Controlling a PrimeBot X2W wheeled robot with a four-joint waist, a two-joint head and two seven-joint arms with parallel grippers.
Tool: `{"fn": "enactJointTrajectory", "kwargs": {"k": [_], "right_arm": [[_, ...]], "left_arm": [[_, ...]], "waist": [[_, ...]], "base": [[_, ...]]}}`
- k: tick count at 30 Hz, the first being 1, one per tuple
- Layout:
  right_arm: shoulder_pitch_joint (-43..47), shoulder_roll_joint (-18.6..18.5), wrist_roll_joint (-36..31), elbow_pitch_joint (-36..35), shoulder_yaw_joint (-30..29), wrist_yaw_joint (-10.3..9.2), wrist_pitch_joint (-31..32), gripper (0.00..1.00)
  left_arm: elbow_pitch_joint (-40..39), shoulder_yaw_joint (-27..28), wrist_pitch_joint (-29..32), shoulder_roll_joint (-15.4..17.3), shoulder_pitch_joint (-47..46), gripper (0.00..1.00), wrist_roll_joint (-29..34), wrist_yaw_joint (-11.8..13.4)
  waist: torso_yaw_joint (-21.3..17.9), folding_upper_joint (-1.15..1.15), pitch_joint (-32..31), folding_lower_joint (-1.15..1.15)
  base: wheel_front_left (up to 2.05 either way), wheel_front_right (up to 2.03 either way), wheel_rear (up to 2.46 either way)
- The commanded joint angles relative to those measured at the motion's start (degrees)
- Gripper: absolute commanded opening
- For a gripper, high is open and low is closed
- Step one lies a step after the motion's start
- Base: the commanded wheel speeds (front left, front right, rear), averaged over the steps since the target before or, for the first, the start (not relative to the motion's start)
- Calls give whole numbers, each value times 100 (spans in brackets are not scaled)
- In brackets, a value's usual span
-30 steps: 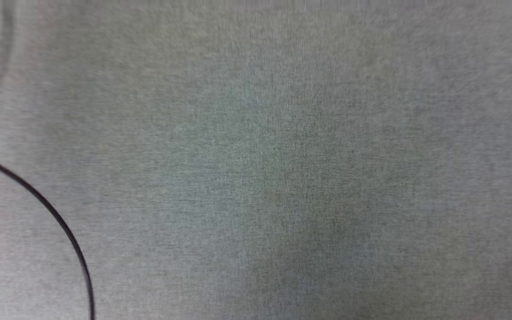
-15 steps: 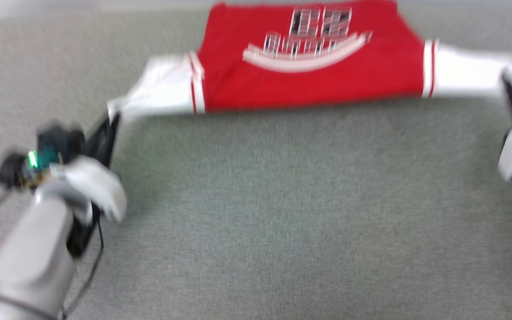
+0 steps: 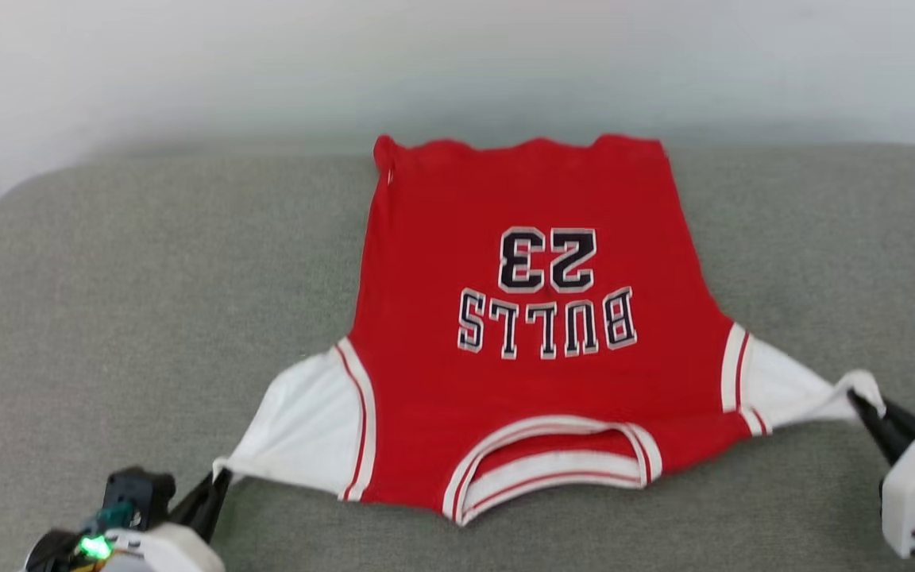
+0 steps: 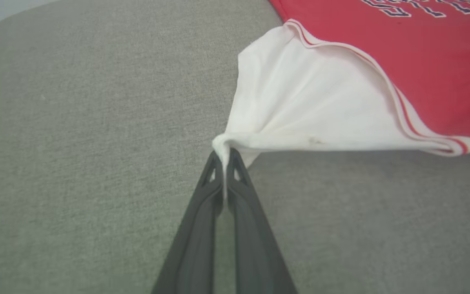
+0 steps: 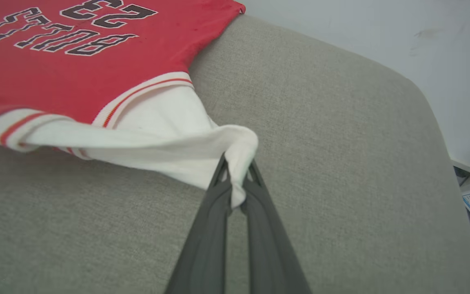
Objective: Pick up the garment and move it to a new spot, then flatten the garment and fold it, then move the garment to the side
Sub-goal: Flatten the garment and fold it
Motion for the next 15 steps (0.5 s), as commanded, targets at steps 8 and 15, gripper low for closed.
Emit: {"fn": "enactJointTrajectory", "kwargs": {"k": [8, 15], "right_arm": [[1131, -400, 439, -638, -1, -12, 346, 0], [1621, -609, 498, -993, -73, -11, 475, 0]], "left_arm": [[-724, 184, 132, 317, 1095, 0, -327, 348], [-1355, 143, 289, 381, 1587, 0, -443, 552]], "waist": [[-129, 0, -315, 2], [-149, 0, -318, 2]], "base": [[0, 0, 0], [0, 0, 0]]}}
